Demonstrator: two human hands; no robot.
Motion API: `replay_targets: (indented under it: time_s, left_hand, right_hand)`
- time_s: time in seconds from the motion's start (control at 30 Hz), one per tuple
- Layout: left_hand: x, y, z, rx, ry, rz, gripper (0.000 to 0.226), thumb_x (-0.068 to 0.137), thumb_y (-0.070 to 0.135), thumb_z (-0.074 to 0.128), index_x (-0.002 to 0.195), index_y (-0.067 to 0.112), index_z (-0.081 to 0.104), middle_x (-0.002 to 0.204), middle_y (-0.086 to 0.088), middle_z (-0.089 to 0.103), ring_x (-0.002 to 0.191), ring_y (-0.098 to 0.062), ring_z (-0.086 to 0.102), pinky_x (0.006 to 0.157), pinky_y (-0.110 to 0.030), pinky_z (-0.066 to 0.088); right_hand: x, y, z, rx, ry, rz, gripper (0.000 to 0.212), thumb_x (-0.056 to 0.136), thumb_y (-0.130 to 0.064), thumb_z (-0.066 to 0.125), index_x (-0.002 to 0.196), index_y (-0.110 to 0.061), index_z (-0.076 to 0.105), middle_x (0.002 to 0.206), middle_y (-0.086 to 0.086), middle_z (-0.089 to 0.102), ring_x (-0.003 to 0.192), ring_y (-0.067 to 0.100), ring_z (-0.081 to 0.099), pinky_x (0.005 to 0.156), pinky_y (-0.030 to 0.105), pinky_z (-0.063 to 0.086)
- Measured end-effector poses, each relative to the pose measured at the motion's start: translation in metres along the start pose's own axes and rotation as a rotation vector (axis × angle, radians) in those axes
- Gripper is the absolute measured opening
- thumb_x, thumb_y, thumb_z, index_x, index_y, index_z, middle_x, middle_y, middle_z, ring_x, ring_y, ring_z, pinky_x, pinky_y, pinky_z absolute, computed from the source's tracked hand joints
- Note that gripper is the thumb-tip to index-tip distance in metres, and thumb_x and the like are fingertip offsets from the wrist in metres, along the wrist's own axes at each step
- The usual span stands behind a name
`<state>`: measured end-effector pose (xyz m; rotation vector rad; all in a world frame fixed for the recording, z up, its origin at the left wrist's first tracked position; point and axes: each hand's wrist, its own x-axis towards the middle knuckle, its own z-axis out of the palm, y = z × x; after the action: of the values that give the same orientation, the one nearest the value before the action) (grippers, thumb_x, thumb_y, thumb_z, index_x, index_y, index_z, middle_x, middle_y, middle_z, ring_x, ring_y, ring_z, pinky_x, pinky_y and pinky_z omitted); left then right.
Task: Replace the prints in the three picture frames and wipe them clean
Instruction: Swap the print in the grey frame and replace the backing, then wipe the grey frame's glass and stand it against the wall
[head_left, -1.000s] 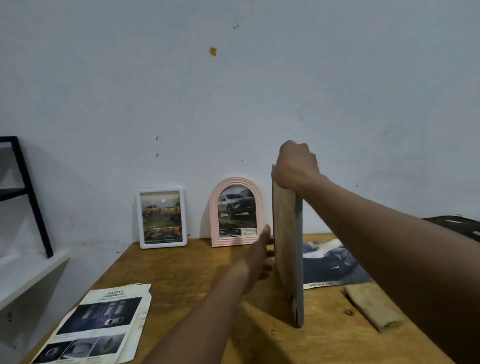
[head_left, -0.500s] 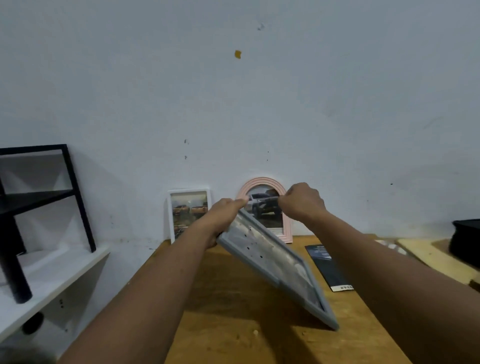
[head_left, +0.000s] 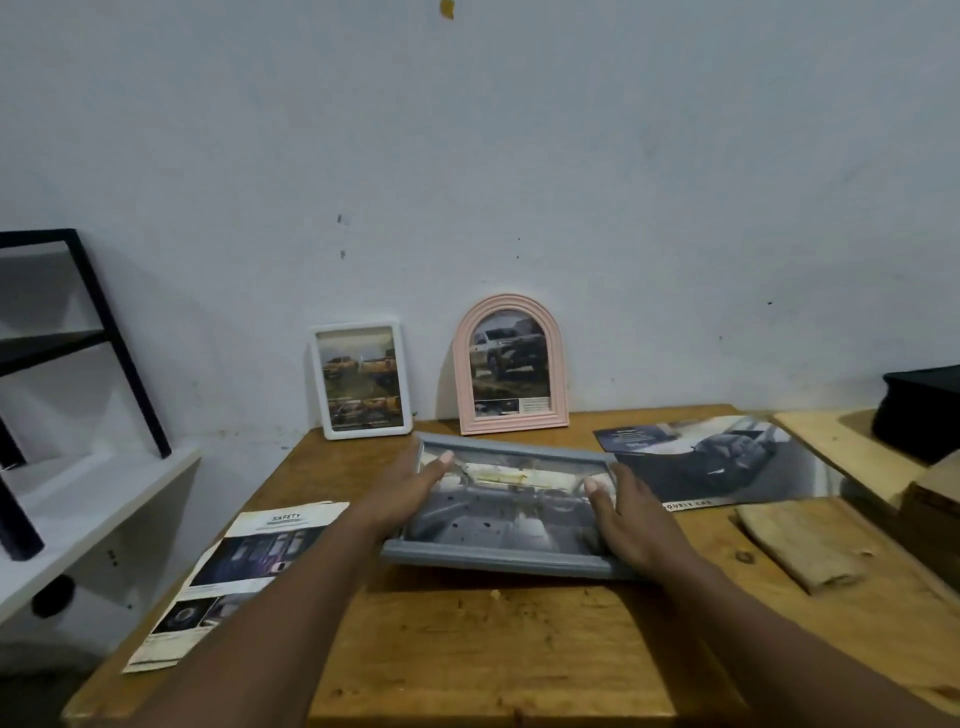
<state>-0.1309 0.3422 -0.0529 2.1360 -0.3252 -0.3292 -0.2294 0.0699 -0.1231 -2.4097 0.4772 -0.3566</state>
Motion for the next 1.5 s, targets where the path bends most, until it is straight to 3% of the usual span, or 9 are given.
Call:
replay_targets:
  time_s: [0.17, 0.5, 0.7, 0.83, 1.03, 1.23, 1.33, 1.4, 1.5]
  left_hand:
    - [0.008, -0.036, 0.021, 0.097, -0.04, -0.078, 0.106, 0.07, 0.096, 0.034, 0.159, 0.046, 0.007, 0.171, 0.002, 0.008, 0.157, -0.026, 0.007, 0.125, -0.056, 0.012]
    - [0.018, -0.057, 0.034, 0.623, 0.058, 0.031, 0.09, 0.084, 0.081, -0.001, 0.161, 0.036, -0.009, 0.17, -0.005, -0.012, 0.155, -0.027, -0.017, 0.123, -0.05, -0.01]
    - [0.029, -0.006, 0.074, 0.711, 0.076, 0.28, 0.079, 0.096, 0.074, 0.015, 0.163, 0.035, 0.004, 0.171, 0.0, -0.003, 0.156, -0.025, -0.011, 0.125, -0.05, -0.005]
    - [0.024, 0.048, 0.141, 0.762, -0.061, 0.516, 0.073, 0.101, 0.065, 0.031, 0.162, 0.029, 0.015, 0.171, 0.0, 0.007, 0.157, -0.024, -0.001, 0.127, -0.048, 0.001]
    - [0.005, 0.094, 0.216, 0.912, -0.251, 0.608, 0.073, 0.102, 0.064, 0.029, 0.162, 0.024, 0.017, 0.17, -0.004, 0.011, 0.157, -0.023, 0.001, 0.127, -0.049, -0.001]
    - [-0.001, 0.1, 0.228, 0.934, -0.293, 0.565, 0.071, 0.103, 0.063, 0.024, 0.161, 0.022, 0.022, 0.166, -0.008, 0.028, 0.156, -0.024, 0.015, 0.124, -0.051, -0.005]
    - [0.0, 0.099, 0.227, 0.857, -0.306, 0.549, 0.07, 0.103, 0.064, 0.026, 0.161, 0.025, 0.021, 0.166, -0.005, 0.027, 0.156, -0.023, 0.015, 0.125, -0.049, -0.002]
    - [0.001, 0.099, 0.225, 0.787, -0.31, 0.538, 0.07, 0.103, 0.064, 0.028, 0.161, 0.027, 0.022, 0.165, -0.005, 0.03, 0.155, -0.025, 0.019, 0.125, -0.048, 0.005]
    - [0.007, 0.1, 0.207, 0.705, -0.295, 0.528, 0.069, 0.102, 0.064, 0.032, 0.161, 0.028, 0.024, 0.157, -0.003, 0.045, 0.151, -0.027, 0.029, 0.124, -0.049, 0.017]
  right_hand:
    - [-0.004, 0.009, -0.001, -0.073, 0.029, -0.049, 0.071, 0.101, -0.06, 0.026, 0.157, -0.017, 0.023, 0.159, 0.012, 0.035, 0.141, 0.029, 0.04, 0.111, 0.046, 0.039]
    - [-0.002, 0.011, -0.005, -0.149, 0.043, -0.072, 0.059, 0.104, -0.054, 0.031, 0.149, -0.017, 0.036, 0.152, 0.01, 0.043, 0.137, 0.028, 0.043, 0.111, 0.046, 0.039]
    - [-0.003, 0.037, -0.061, -0.259, 0.158, -0.091, 0.042, 0.102, -0.045, 0.042, 0.134, -0.02, 0.052, 0.137, 0.005, 0.055, 0.122, 0.023, 0.053, 0.101, 0.046, 0.046]
    - [-0.02, 0.079, -0.106, -0.317, 0.109, -0.023, 0.044, 0.102, -0.04, 0.048, 0.143, -0.023, 0.047, 0.149, 0.005, 0.047, 0.129, 0.024, 0.05, 0.102, 0.043, 0.047]
    - [-0.044, 0.124, -0.126, -0.316, -0.007, -0.017, 0.047, 0.104, -0.044, 0.043, 0.147, -0.028, 0.044, 0.164, -0.002, 0.026, 0.152, 0.019, 0.018, 0.118, 0.042, 0.027]
    - [-0.049, 0.139, -0.106, -0.462, -0.179, 0.007, 0.062, 0.105, -0.053, 0.024, 0.16, -0.029, 0.008, 0.168, -0.006, -0.002, 0.154, 0.015, -0.007, 0.123, 0.044, 0.0]
    - [-0.048, 0.134, -0.11, -0.36, -0.105, 0.039, 0.051, 0.106, -0.034, 0.036, 0.156, -0.03, 0.028, 0.166, 0.0, 0.021, 0.153, 0.021, 0.017, 0.121, 0.045, 0.018]
    - [-0.043, 0.129, -0.116, -0.332, -0.043, 0.083, 0.042, 0.103, -0.028, 0.044, 0.145, -0.029, 0.046, 0.143, 0.005, 0.053, 0.126, 0.024, 0.051, 0.1, 0.041, 0.045]
    - [-0.029, 0.107, -0.129, -0.274, 0.041, 0.099, 0.02, 0.102, -0.023, 0.047, 0.115, -0.023, 0.061, 0.098, 0.0, 0.062, 0.086, 0.015, 0.059, 0.072, 0.035, 0.05]
